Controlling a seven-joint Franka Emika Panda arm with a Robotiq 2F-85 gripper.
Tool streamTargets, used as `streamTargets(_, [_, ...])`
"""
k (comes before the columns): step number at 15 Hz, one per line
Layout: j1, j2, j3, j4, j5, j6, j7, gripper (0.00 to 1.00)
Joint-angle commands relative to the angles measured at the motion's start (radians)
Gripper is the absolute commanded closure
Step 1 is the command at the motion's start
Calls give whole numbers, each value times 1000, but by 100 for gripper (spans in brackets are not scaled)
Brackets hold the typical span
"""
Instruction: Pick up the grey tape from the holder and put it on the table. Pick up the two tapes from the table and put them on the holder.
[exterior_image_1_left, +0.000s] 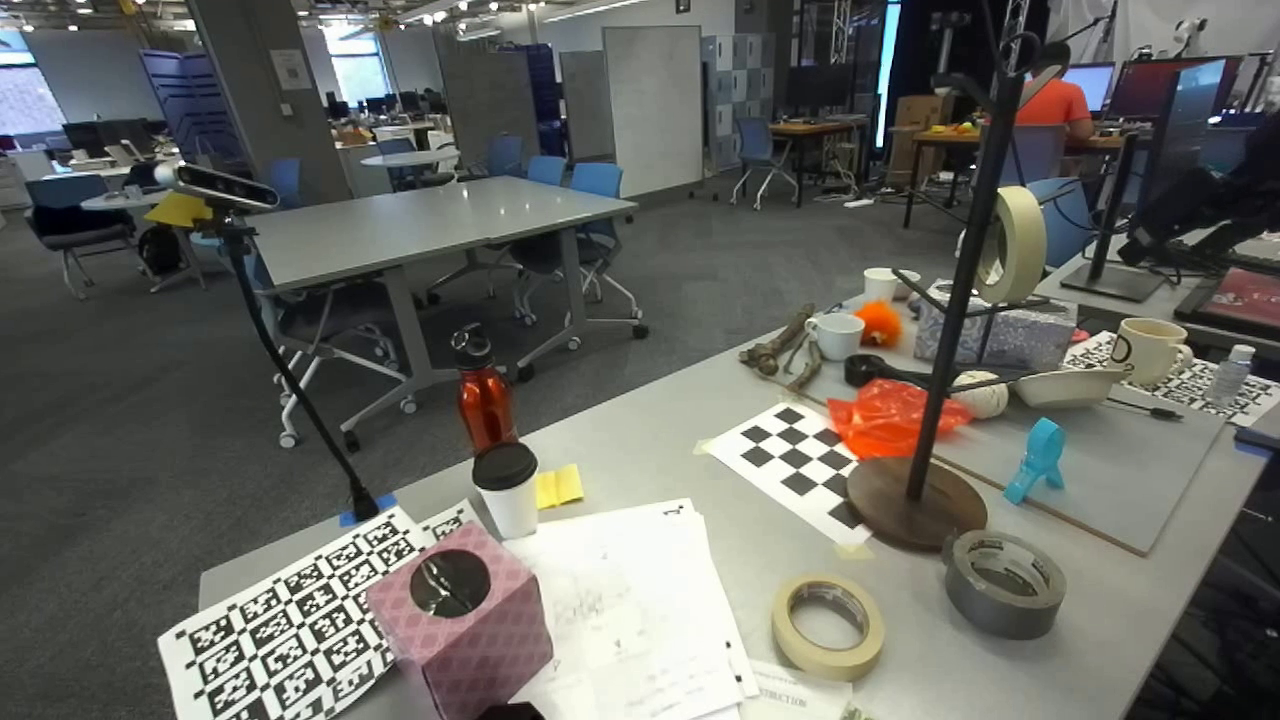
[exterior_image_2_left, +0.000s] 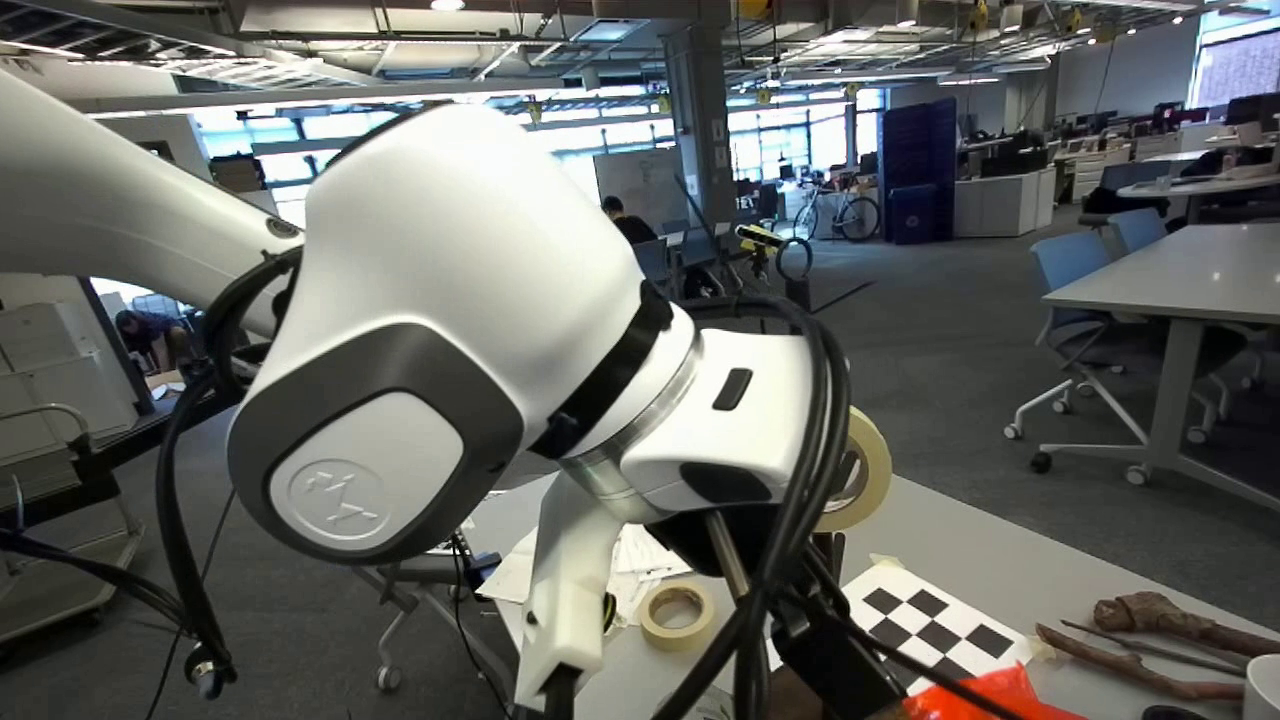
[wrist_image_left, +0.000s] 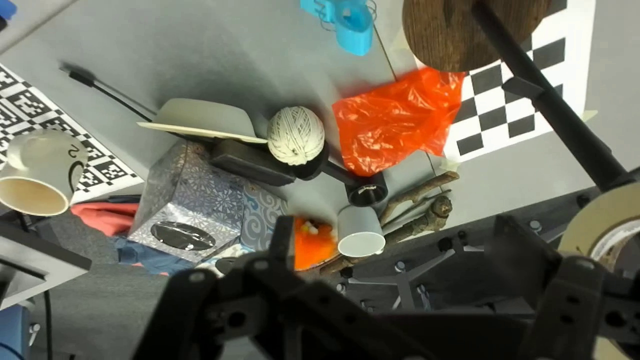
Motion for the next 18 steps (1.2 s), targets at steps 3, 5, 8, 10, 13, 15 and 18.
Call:
streamTargets(3, [-115,-126,114,-134,-205,-54,92,0])
streamTargets(5, [-127,-158,146,-167,-231,-79,90,0])
streamTargets(8, [-115,-189,193,-193,-224,-122,87,0])
streamTargets(10, [-93,-196,218,-195,-203,-155,87,0])
streamTargets(13, [-67,-185,256,-182,-184,-186,102,0])
streamTargets(15, [-50,-168,274,-170,-165,-192,128,0])
streamTargets(18, [-26,-132,298,-154,-130,-172,182,0])
